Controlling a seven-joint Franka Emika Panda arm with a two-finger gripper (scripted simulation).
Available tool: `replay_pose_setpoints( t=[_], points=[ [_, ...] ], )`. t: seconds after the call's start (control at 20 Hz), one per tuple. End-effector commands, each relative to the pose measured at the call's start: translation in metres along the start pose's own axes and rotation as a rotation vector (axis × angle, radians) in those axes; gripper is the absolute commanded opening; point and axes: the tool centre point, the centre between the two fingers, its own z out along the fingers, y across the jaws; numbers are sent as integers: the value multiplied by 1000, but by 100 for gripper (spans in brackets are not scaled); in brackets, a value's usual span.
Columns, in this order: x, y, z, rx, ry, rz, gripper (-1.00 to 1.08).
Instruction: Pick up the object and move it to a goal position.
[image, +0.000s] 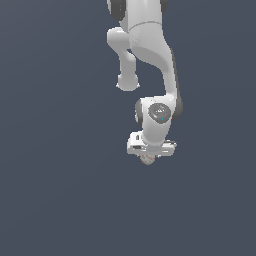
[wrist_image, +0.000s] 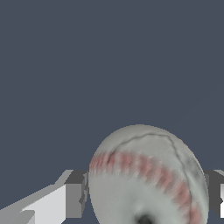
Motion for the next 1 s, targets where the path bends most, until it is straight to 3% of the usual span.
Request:
replay_pose_setpoints(
  t=[0.0,0.5,0.95],
  points=[
    [0,0,0,0,0,0,-100],
    [-11,7,-18,0,0,0,-100],
    [-39,27,-67,0,0,0,-100]
  ],
)
